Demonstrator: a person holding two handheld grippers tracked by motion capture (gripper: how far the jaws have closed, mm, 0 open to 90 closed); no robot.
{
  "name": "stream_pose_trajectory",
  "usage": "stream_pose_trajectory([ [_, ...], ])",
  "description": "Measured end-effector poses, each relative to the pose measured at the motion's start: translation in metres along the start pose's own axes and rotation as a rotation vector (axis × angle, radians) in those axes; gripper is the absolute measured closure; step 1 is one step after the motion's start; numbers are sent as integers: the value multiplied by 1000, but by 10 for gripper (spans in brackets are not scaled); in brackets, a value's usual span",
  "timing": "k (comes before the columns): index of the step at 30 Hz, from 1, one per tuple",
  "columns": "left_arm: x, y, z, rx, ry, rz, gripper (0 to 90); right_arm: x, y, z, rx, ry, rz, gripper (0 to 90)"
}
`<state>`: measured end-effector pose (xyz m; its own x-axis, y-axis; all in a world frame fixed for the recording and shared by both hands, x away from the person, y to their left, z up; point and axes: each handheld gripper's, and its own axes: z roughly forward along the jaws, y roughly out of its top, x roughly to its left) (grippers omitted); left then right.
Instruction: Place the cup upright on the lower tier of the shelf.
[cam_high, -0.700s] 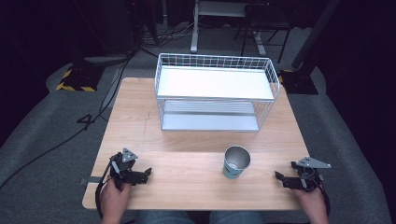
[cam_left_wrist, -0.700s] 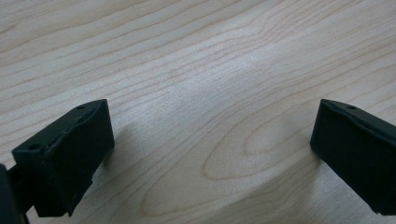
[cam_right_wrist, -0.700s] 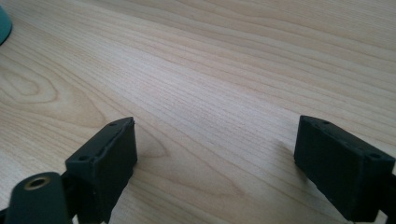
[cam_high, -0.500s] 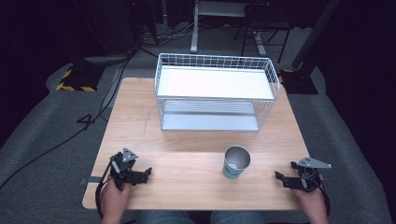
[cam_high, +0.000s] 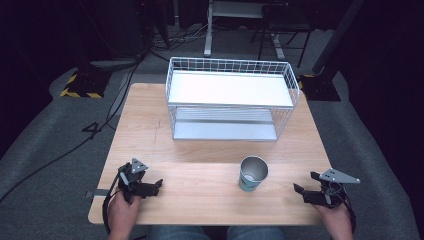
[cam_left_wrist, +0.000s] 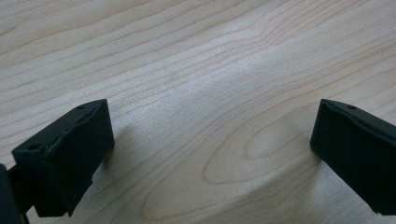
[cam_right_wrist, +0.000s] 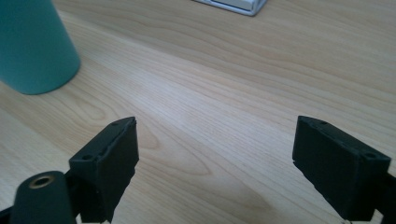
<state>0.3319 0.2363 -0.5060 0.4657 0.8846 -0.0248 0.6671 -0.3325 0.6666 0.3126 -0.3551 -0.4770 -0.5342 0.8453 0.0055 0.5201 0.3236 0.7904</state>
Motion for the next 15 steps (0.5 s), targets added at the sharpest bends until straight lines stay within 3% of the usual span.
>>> stream_pose_trajectory([
  [6,0,1,1,3,4,-2,1,12,6,-7,-19,25,-23,149],
  [15,0,2,2,3,5,-6,1,41,15,-13,-53,96,-57,149],
])
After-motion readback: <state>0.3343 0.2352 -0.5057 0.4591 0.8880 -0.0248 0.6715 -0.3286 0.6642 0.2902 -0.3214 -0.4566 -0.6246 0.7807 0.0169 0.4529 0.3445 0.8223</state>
